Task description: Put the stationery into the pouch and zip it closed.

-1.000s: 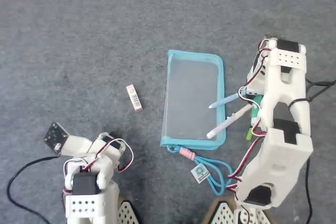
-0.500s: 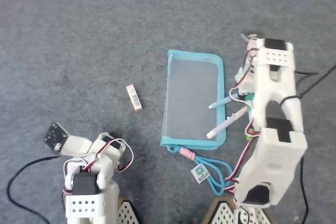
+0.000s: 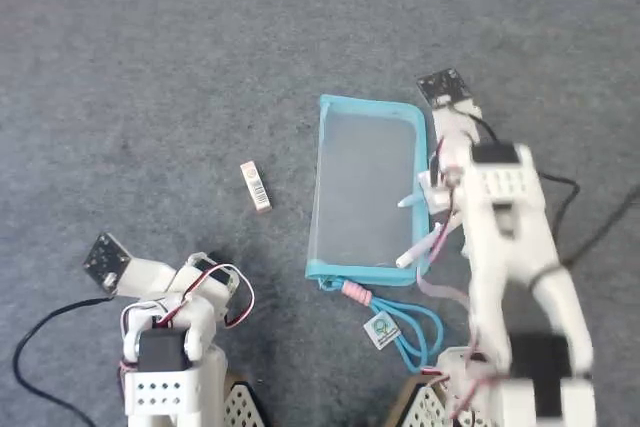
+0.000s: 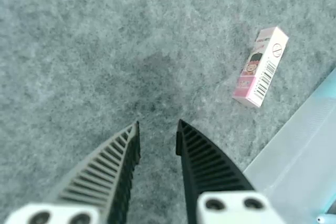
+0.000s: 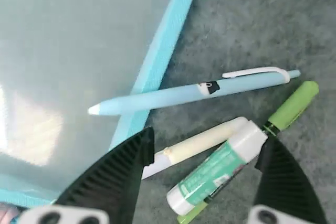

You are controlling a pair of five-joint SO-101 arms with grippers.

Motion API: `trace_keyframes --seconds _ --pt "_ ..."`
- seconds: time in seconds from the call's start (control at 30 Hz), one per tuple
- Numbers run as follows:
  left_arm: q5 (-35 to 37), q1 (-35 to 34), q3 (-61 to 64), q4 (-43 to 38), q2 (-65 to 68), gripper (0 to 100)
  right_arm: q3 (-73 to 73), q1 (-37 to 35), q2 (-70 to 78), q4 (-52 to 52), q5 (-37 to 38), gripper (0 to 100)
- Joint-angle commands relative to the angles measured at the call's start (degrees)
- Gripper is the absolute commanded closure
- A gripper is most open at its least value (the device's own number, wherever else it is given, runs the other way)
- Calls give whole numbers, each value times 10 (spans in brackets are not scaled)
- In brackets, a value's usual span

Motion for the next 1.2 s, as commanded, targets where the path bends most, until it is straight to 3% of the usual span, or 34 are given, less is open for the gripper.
trace_keyframes --seconds 0.0,0.3,0.53,0.73,0.93,1.17 --pt "-6 -5 -7 -5 1 891 -4 1 -90 -7 -38 687" --pt "-6 -4 -7 -5 1 891 -118 23 116 14 -69 687" --pt "-6 -4 -7 -5 1 891 -323 35 312 82 -191 687" --pt "-6 -4 -7 -5 1 891 -376 41 423 83 -222 689" --pt "-6 -4 -7 -5 1 891 -452 81 487 180 -223 688" --pt "-6 -4 -7 -5 1 891 -542 193 519 217 -222 730"
